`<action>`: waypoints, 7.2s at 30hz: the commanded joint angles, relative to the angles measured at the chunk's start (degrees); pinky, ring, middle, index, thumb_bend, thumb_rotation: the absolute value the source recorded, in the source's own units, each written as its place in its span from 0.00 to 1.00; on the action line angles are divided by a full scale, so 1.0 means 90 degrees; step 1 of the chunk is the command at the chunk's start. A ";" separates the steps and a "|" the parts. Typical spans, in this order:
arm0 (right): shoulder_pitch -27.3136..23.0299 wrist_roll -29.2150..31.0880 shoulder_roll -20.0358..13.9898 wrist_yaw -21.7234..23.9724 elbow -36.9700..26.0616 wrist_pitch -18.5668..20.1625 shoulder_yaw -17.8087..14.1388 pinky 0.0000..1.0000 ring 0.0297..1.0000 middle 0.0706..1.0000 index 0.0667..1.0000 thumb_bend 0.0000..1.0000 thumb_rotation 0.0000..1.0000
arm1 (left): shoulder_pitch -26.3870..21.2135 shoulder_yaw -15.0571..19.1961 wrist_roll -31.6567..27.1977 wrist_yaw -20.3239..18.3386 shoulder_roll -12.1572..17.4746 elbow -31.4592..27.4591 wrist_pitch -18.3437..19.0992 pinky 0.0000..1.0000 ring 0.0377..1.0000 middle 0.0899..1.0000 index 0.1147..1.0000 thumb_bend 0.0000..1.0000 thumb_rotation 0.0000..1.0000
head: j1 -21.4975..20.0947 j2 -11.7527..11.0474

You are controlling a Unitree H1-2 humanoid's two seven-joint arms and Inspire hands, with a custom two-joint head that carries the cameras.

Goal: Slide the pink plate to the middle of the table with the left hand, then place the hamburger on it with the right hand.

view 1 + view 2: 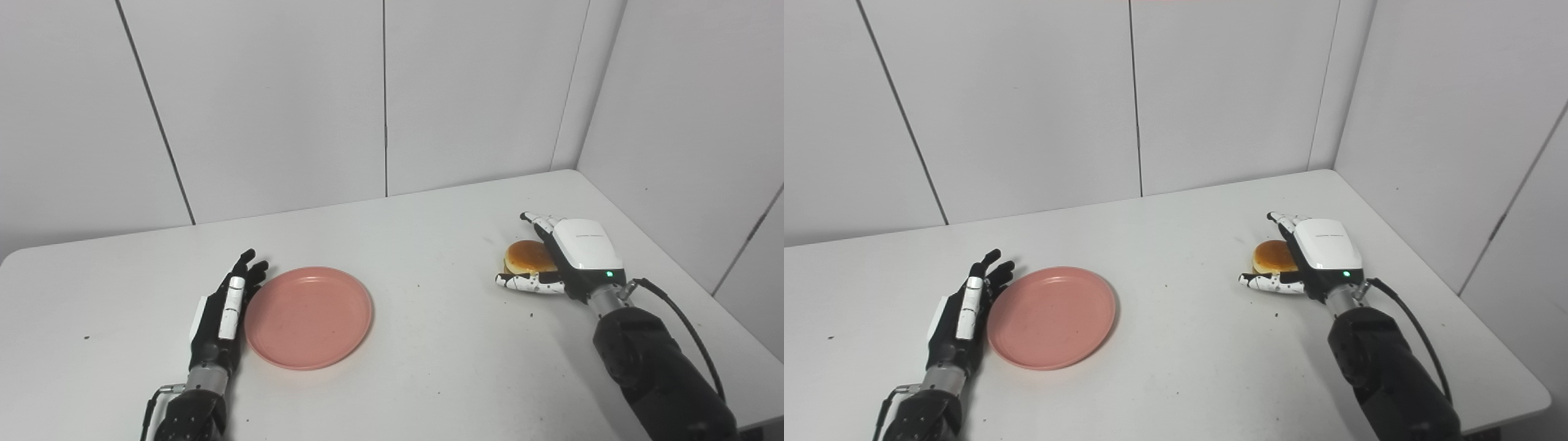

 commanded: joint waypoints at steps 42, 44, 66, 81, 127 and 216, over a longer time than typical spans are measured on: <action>-0.0911 -0.0221 -0.0469 0.0866 0.0308 0.0484 0.0638 0.63 0.75 0.77 0.78 0.97 0.78 | 0.0306 -0.0114 0.0065 -0.0121 0.0002 0.0145 0.0393 0.88 0.86 0.82 0.79 0.73 0.96 | 0.0048 0.0100; -0.0936 -0.0223 -0.0481 0.0896 0.0335 0.0491 0.0674 0.63 0.75 0.77 0.78 0.97 0.77 | 0.0302 -0.0133 0.0096 -0.0111 0.0011 0.0146 0.0401 0.88 0.86 0.82 0.80 0.73 0.97 | 0.0048 0.0100; -0.0904 -0.0216 -0.0552 0.0936 0.0618 0.0618 0.0775 0.67 0.75 0.76 0.78 0.92 0.70 | 0.0258 -0.0203 0.0074 -0.0225 0.0092 0.0179 0.0407 0.85 0.85 0.81 0.77 0.71 0.97 | 0.0068 0.0128; -0.0909 0.0049 -0.0522 0.0516 0.0922 0.0510 0.0732 0.49 0.57 0.66 0.72 0.65 0.32 | 0.0238 -0.0196 0.0039 -0.0320 0.0120 0.0135 0.0468 0.85 0.85 0.81 0.75 0.70 0.96 | 0.0070 0.0139; -0.0985 0.0640 -0.0377 0.0462 -0.0994 0.0088 0.0683 0.38 0.44 0.48 0.45 0.51 0.14 | 0.0292 -0.0292 0.0088 -0.0291 -0.0007 0.0091 0.0476 0.82 0.83 0.78 0.72 0.69 0.95 | 0.0346 0.0224; -0.2646 0.0763 0.2050 0.1144 0.0908 -0.0684 0.2539 0.42 0.48 0.44 0.47 0.52 0.01 | -0.0353 -0.0523 0.0754 0.0572 -0.0740 0.1413 -0.0356 0.80 0.83 0.80 0.74 0.71 1.00 | 0.2396 -0.0086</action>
